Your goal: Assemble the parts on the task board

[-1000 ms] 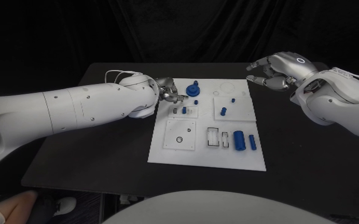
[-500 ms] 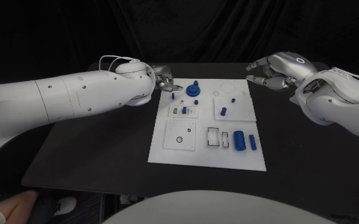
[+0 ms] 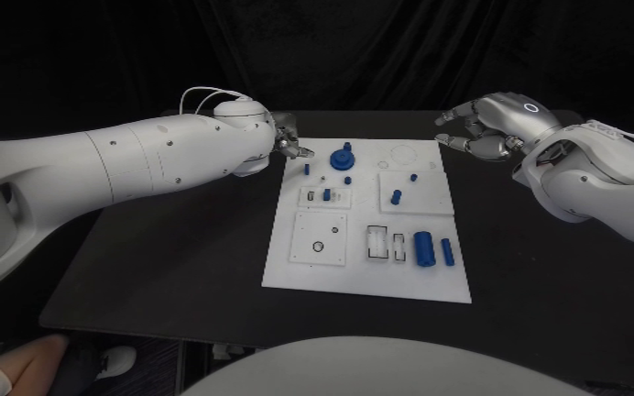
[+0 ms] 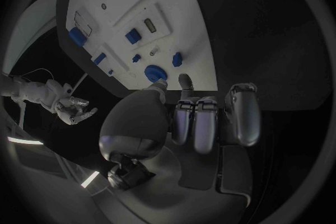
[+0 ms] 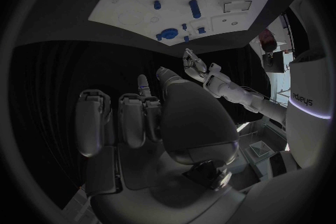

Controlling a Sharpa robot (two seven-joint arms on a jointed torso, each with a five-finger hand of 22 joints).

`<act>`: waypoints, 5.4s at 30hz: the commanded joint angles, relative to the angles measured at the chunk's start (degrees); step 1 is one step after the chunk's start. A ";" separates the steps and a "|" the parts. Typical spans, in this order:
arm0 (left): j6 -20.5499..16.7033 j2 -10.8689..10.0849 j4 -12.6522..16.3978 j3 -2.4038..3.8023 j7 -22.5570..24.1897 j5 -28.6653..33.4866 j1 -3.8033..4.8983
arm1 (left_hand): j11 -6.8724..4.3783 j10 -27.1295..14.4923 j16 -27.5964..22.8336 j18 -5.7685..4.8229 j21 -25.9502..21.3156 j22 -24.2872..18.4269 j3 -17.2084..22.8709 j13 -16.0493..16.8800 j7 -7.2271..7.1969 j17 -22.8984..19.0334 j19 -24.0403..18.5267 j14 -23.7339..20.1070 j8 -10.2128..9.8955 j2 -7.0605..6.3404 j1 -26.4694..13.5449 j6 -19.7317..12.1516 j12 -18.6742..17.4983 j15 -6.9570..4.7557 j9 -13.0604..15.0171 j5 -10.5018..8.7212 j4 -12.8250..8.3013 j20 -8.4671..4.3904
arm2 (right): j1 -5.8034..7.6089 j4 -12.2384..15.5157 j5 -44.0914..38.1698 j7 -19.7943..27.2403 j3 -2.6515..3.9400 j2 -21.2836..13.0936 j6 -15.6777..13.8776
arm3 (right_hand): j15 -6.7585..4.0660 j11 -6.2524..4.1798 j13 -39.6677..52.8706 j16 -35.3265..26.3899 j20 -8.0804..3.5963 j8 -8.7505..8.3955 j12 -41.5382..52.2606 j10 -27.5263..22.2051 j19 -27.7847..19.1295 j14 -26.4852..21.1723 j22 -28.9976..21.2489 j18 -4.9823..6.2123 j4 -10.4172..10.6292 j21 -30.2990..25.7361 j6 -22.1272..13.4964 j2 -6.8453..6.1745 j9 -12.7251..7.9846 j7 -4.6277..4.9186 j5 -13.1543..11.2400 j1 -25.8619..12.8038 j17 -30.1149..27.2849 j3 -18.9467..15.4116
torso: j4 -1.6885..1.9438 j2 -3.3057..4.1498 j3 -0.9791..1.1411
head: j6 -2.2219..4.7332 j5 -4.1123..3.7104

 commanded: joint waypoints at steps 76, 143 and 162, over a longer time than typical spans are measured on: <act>1.40 5.12 -8.56 0.06 5.18 3.00 -3.49 | 0.75 6.05 0.15 0.07 -1.54 1.33 -0.94 15.05 0.68 15.09 -1.07 5.95 -9.41 1.07 4.24 2.30 -0.25 0.79 -3.23 4.50 -1.42 0.78 | -0.14 0.07 -0.14 -2.03 0.05 0.02 2.13 | 0.51 0.45 8.26 0.01 0.41 -0.17 -0.48 1.51 2.99 4.12 12.74 -0.01 -0.95 -0.35 1.26 -0.05 -0.40 0.11 3.03 0.54 5.14 1.64 | 0.00 -0.04 -0.05 | 0.00 -0.45; -7.94 -7.78 10.67 0.05 7.55 14.35 -3.81 | -0.15 6.05 0.15 0.12 -2.75 2.48 20.96 15.05 -0.25 15.09 -1.01 5.95 -13.30 -5.14 7.18 6.11 -0.25 -0.01 -0.47 14.21 -7.08 -0.01 | -0.13 0.48 -0.14 -3.51 0.05 -1.19 3.01 | 0.52 0.44 7.59 -0.02 0.44 -0.45 -1.02 1.08 2.82 4.10 12.61 0.08 -2.15 -0.73 1.22 -0.46 -0.98 0.11 6.31 1.26 5.05 3.54 | 0.20 -0.31 0.08 | 0.00 0.02; -9.01 -7.42 10.26 0.05 8.65 11.34 -4.96 | -0.02 6.05 0.15 0.16 -2.96 2.44 21.45 15.05 -0.09 15.09 -1.14 5.95 -13.51 -5.28 6.11 6.09 -0.25 0.07 -0.30 14.52 -6.66 0.04 | -0.31 0.37 -0.14 -3.45 0.05 -1.26 3.31 | 0.52 0.43 7.49 -0.07 0.44 -0.48 -1.10 1.00 2.82 4.08 12.62 0.07 -2.19 -0.72 1.17 -0.48 -1.01 0.10 6.38 1.29 4.96 3.62 | 0.10 0.00 -0.14 | 0.00 0.41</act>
